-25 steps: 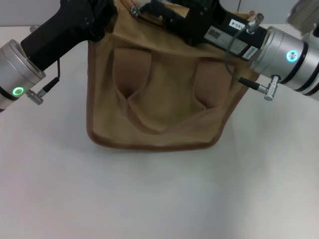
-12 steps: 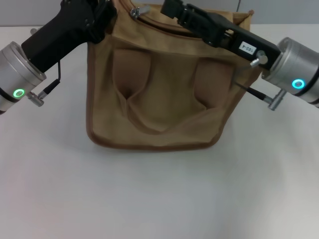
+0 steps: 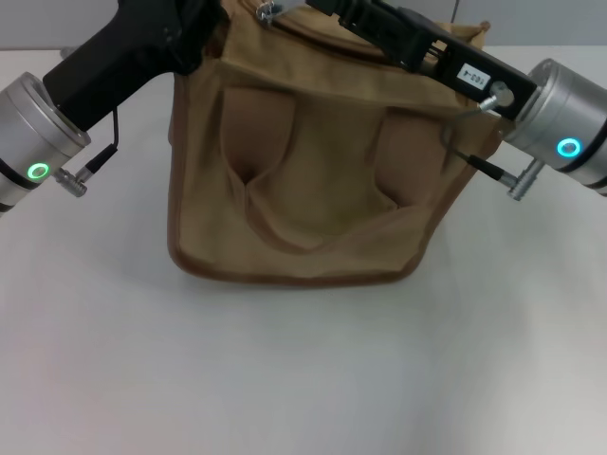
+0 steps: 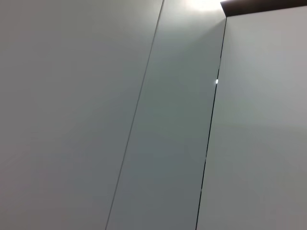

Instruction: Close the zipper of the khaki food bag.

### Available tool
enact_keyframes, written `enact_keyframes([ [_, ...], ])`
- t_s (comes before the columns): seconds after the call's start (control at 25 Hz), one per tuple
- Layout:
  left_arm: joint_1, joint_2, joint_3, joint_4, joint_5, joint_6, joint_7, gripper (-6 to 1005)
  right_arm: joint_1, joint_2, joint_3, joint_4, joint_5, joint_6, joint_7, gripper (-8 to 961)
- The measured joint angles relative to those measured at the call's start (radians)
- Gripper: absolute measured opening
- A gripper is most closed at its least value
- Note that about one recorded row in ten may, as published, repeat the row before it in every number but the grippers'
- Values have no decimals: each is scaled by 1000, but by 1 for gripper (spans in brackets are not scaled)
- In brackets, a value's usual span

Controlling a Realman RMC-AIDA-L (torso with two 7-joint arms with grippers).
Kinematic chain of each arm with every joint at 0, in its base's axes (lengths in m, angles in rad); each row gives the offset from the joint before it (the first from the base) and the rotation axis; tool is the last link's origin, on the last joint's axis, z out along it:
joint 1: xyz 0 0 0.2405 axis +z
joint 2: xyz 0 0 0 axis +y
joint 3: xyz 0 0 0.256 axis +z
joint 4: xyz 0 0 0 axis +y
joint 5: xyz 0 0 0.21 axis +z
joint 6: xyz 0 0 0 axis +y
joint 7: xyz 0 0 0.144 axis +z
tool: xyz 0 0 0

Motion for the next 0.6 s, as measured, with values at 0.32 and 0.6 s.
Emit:
enact_keyframes([
  [0.32,-5,0,4,-9,-9,7,3,31,15,0,0,-2,1,60,5,410],
  [0.6,-14,0,4,-16,-10,8,4,31,51,0,-7,8,-4,71,5,410],
])
